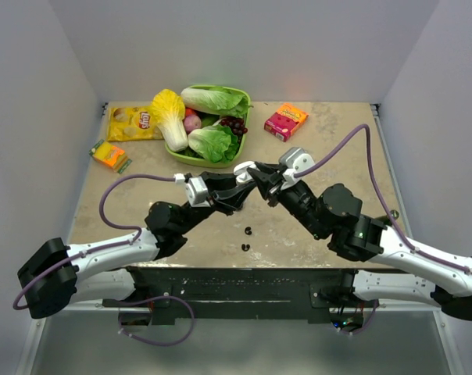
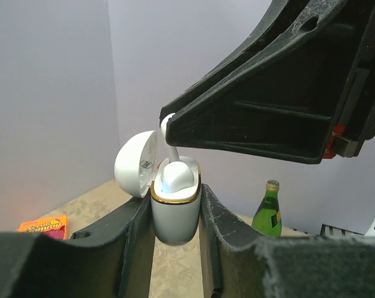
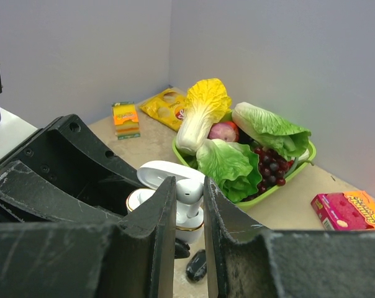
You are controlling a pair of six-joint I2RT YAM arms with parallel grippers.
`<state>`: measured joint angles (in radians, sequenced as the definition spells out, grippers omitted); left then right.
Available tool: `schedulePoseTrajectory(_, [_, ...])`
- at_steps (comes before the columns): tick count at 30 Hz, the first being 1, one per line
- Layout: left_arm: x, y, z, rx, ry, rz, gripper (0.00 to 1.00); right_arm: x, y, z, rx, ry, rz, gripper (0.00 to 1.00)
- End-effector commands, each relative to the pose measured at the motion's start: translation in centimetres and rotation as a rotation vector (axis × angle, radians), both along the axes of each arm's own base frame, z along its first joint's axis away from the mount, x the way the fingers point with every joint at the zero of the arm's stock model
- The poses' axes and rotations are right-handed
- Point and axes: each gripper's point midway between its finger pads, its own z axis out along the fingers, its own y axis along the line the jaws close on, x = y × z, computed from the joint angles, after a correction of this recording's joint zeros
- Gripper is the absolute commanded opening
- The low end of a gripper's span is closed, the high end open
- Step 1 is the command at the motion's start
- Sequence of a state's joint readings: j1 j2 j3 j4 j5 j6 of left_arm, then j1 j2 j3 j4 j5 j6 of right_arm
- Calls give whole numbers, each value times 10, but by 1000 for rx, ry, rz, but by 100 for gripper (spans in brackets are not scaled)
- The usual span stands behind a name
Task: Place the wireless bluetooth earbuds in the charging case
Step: Place the earbud in the charging case.
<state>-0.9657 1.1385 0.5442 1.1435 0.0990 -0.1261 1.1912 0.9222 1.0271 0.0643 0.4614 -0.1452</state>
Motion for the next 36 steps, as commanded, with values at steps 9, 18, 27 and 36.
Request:
schedulePoseTrajectory(9, [-7,14,60,-137,-120,30,0,-6,-7,3,19,29,7,13])
schedulePoseTrajectory(18, [-4,11,57,-131,-116,30,0,-7,-8,6,34,33,10,25])
schedulePoseTrajectory(27, [-3,9,54,-125,-108,29,0,-5,-15,14,69,33,-18,45])
schedulePoseTrajectory(36, [0,5,44,-105,-94,30,0,-8,-26,54,254,68,-28,64])
